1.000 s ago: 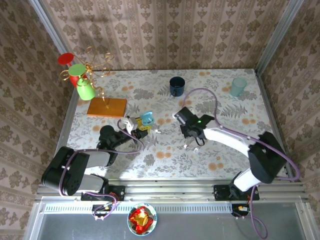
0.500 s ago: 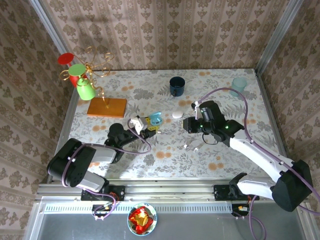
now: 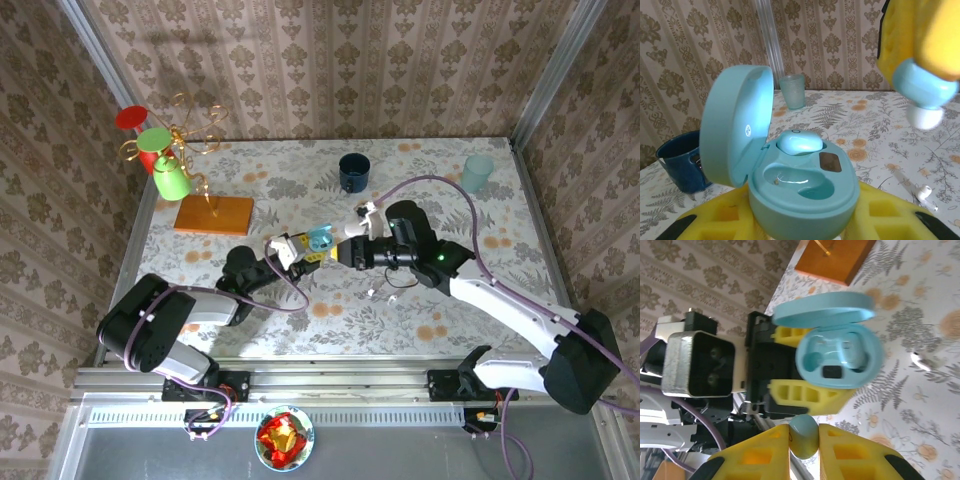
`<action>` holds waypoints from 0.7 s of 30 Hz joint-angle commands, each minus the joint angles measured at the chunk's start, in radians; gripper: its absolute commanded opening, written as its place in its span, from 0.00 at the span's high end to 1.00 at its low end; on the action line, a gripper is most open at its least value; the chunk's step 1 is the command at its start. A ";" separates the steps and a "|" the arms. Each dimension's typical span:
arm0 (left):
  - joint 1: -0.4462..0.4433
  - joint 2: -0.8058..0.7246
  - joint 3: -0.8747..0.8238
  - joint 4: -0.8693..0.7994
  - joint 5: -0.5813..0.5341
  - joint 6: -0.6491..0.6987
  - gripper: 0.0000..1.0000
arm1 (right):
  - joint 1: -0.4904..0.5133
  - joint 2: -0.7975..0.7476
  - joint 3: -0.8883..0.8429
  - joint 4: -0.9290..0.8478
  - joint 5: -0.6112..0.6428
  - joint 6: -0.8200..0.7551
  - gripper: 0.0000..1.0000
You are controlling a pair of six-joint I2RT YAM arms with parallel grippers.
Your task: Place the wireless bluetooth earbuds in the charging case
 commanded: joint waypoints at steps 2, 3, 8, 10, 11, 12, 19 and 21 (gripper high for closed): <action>-0.017 0.007 0.025 0.024 -0.021 0.042 0.69 | 0.029 0.046 0.078 0.011 0.025 -0.006 0.81; -0.019 0.006 0.025 0.024 -0.022 0.044 0.69 | 0.033 0.055 0.086 0.013 0.028 -0.007 0.81; -0.022 0.003 0.025 0.024 -0.022 0.050 0.69 | 0.036 0.093 0.125 -0.005 0.051 -0.021 0.81; -0.025 0.003 0.023 0.024 -0.018 0.051 0.69 | 0.036 0.104 0.136 -0.012 0.060 -0.026 0.81; -0.025 0.001 0.023 0.024 -0.016 0.054 0.69 | 0.036 0.109 0.141 -0.015 0.060 -0.029 0.81; -0.026 0.000 0.021 0.024 -0.017 0.055 0.69 | 0.035 0.113 0.147 -0.017 0.060 -0.031 0.81; -0.032 0.000 0.020 0.024 -0.020 0.058 0.70 | 0.036 0.150 0.164 -0.032 0.069 -0.036 0.81; -0.033 0.000 0.021 0.024 -0.022 0.053 0.70 | 0.036 0.152 0.163 -0.034 0.076 -0.037 0.81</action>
